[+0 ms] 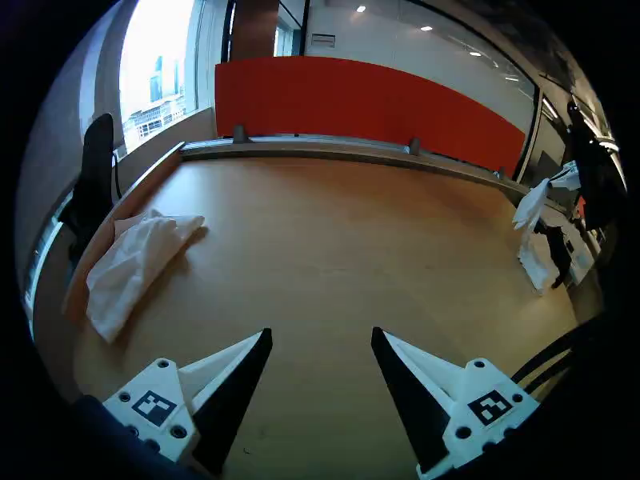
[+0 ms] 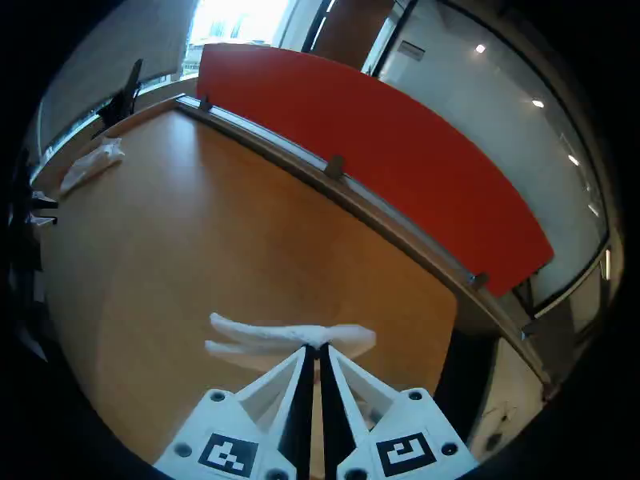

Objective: Fold towel

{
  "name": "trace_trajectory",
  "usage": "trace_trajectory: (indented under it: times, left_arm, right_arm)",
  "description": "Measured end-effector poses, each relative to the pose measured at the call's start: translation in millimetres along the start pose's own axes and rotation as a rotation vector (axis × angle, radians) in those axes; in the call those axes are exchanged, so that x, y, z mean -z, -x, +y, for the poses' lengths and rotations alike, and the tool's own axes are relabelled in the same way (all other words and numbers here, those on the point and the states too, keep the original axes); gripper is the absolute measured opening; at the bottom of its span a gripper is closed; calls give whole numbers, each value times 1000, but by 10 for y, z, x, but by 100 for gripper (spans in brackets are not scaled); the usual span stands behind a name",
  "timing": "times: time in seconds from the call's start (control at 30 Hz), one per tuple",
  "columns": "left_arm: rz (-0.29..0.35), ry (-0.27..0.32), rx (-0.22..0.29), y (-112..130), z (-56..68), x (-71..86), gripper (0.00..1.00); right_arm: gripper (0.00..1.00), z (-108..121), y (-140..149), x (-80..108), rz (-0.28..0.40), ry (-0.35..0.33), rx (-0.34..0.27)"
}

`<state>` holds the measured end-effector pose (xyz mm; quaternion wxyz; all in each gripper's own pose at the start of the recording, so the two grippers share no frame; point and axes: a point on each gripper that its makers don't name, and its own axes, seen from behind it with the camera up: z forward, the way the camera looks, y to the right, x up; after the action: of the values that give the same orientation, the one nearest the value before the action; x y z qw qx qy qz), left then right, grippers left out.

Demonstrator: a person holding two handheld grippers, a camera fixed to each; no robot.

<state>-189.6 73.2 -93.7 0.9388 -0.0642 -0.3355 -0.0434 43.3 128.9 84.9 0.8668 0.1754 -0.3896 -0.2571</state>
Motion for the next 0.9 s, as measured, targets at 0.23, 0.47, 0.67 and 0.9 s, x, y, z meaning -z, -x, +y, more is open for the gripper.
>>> trace_trajectory:
  times: [0.23,0.47,0.67,0.9]
  left_arm:
    - [-4,6,-8,-22,52,-43,92]
    - [-5,13,-12,-34,100,-64,92]
    - [-4,17,-20,-45,125,-55,92]
    - [-2,19,-27,-51,138,-36,92]
  right_arm:
    - [5,134,81,32,-14,16,-11]
    - [5,177,170,79,-23,26,-16]
    - [5,226,320,140,-37,37,-30]
    - [5,280,670,244,-65,52,-68]
